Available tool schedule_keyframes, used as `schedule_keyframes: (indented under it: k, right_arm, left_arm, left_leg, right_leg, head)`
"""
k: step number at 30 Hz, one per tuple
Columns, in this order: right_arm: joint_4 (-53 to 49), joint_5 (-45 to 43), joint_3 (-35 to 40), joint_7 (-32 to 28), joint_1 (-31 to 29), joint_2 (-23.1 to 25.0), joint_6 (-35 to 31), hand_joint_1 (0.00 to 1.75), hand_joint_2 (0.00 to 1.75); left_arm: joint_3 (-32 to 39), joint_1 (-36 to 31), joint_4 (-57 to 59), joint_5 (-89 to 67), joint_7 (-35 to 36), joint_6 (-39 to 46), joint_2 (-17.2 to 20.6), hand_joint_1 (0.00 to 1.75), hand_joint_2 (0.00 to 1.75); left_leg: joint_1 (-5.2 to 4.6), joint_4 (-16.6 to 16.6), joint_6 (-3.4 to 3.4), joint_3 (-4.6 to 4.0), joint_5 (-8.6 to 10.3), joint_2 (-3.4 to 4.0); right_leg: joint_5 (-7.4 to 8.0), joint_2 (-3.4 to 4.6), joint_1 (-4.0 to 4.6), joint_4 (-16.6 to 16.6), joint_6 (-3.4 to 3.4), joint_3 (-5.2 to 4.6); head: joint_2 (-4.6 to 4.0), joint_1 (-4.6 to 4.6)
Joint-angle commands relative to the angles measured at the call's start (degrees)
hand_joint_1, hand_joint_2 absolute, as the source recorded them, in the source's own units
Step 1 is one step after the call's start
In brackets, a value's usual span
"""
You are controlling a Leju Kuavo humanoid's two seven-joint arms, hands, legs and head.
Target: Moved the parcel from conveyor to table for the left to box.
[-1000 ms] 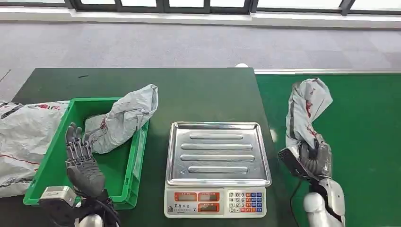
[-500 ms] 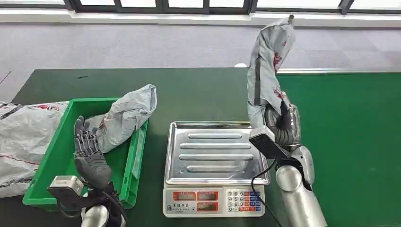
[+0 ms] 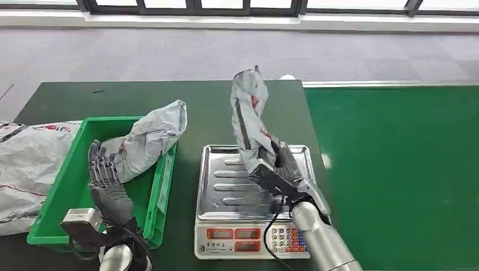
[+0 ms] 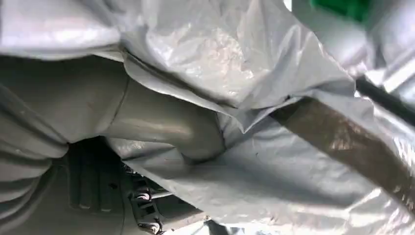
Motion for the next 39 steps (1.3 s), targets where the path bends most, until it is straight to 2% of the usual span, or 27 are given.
schedule_keyframes:
  k: [1,5,6,7,15,19,32,34,37,39]
  right_arm:
    - [13.22,0.88,7.23,2.72,-0.24,0.82,1.05,1.75,1.75]
    - [10.39,-0.16,7.74,2.98,1.81,-0.37,2.71,1.75,1.75]
    - [9.63,-0.50,7.99,3.06,2.11,-0.73,3.07,1.40,1.75]
    - [9.44,-0.63,8.03,3.05,2.10,-0.83,3.18,0.03,1.75]
    - [8.24,-1.79,7.68,2.59,2.06,-0.93,3.61,0.00,1.75]
    - [1.08,-4.93,6.30,-0.10,5.63,-2.47,3.26,0.00,1.75]
    - [-0.60,-5.57,6.05,-0.89,6.56,-2.67,3.09,0.00,1.75]
    - [-7.92,-8.42,4.75,-5.57,10.56,-3.34,1.82,0.00,1.75]
    - [-20.87,-11.45,1.73,-8.43,17.83,-4.52,1.17,0.00,1.75]
    - [-25.87,-13.27,-0.76,-10.77,21.42,-4.29,2.14,0.00,1.75]
  left_arm:
    - [-0.80,0.71,2.47,-0.73,0.24,0.14,0.47,0.00,0.00]
    - [-0.96,0.22,3.15,-0.66,0.24,0.28,0.57,0.00,0.00]
    - [-1.09,0.29,2.71,-0.71,0.24,0.72,0.72,0.00,0.00]
    - [-1.15,0.45,2.42,-0.74,0.24,0.87,0.78,0.00,0.00]
    - [-1.29,1.01,1.66,-0.86,0.24,1.33,1.00,0.00,0.00]
    - [-2.09,1.80,0.94,-0.94,0.24,2.19,1.92,0.00,0.00]
    - [-2.23,1.68,1.15,-0.98,0.24,2.43,2.00,0.00,0.00]
    - [-2.16,1.46,1.41,-1.27,0.24,2.52,2.05,0.00,0.00]
    - [-2.14,1.52,0.82,-1.53,0.24,3.06,2.44,0.00,0.00]
    - [-2.38,1.68,0.29,-2.95,0.24,5.03,2.85,0.00,0.00]
  left_leg:
    - [-0.01,-0.11,-0.02,0.07,0.02,0.10]
    - [-0.05,-0.20,0.00,0.01,0.12,-0.03]
    - [-0.07,-0.26,0.00,0.01,0.17,-0.03]
    - [-0.04,-0.19,0.00,0.03,0.12,-0.06]
    - [-0.01,-0.08,-0.02,0.06,0.07,0.05]
    - [-0.07,-0.22,-0.04,-0.01,0.20,-0.01]
    - [-0.06,-0.16,-0.04,-0.07,0.18,0.03]
    - [-0.07,-0.16,-0.04,-0.07,0.19,0.03]
    - [-0.03,-0.04,-0.03,-0.05,0.08,-0.07]
    - [-0.11,-0.13,-0.03,-0.14,0.14,-0.27]
  right_leg:
    - [0.03,0.07,-0.01,-0.08,-0.03,0.03]
    - [0.05,-0.08,-0.06,-0.16,-0.05,0.00]
    - [0.09,-0.09,-0.08,-0.21,-0.05,-0.02]
    - [0.05,-0.11,-0.05,-0.17,-0.06,0.00]
    - [0.04,-0.02,-0.02,-0.08,-0.12,-0.04]
    - [0.12,-0.10,-0.07,-0.16,-0.14,-0.13]
    - [0.10,-0.08,-0.07,-0.10,-0.13,-0.19]
    - [0.10,-0.08,-0.08,-0.10,-0.13,-0.21]
    - [0.00,-0.15,-0.05,-0.03,-0.13,-0.13]
    - [-0.03,-0.37,-0.12,-0.08,-0.14,-0.18]
  head:
    - [0.00,0.00]
    - [0.00,0.00]
    - [0.00,0.00]
    - [0.00,0.00]
    - [0.00,0.00]
    - [0.00,0.00]
    - [0.00,0.00]
    - [0.00,0.00]
    - [0.00,0.00]
    - [0.00,0.00]
